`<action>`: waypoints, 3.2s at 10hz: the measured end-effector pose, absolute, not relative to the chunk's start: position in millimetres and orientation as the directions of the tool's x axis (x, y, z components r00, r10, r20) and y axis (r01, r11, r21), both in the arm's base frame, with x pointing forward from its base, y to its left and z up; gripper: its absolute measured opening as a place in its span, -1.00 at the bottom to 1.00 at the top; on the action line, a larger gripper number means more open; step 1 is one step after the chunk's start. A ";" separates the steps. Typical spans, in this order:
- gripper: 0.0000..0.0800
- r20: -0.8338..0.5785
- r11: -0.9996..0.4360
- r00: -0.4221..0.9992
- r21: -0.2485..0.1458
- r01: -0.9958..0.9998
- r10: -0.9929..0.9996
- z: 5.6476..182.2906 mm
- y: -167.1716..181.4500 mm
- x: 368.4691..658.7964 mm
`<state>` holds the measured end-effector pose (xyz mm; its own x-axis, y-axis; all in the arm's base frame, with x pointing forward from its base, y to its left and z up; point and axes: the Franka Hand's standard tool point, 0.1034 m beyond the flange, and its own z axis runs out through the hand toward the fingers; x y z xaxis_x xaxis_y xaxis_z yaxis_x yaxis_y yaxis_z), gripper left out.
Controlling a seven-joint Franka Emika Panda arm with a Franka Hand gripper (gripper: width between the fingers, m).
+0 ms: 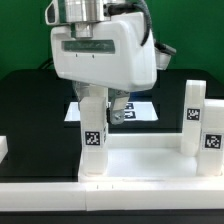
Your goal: Assemble desk
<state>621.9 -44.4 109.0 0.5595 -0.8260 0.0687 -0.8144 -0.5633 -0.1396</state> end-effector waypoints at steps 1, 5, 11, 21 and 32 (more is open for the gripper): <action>0.62 0.075 -0.598 0.594 -0.136 -0.790 -0.801 109.0 -44.7 621.9; 0.62 0.123 -0.960 0.953 -0.032 -0.277 -0.278 113.2 -47.5 623.9; -0.29 0.113 -0.813 0.805 -0.072 -0.578 -0.582 113.0 -47.3 624.4; 0.26 0.013 -0.279 0.282 -0.178 -0.944 -0.959 107.5 -50.0 620.1; 0.56 0.045 -0.961 0.960 -0.035 -0.274 -0.276 109.0 -59.5 613.1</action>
Offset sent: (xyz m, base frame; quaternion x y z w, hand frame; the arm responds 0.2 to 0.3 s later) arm 0.0110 0.0218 0.0065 0.0500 -0.0903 -0.4808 0.8707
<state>613.1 -59.5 109.0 0.9602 -0.2758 0.0448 -0.2744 -0.9610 -0.0350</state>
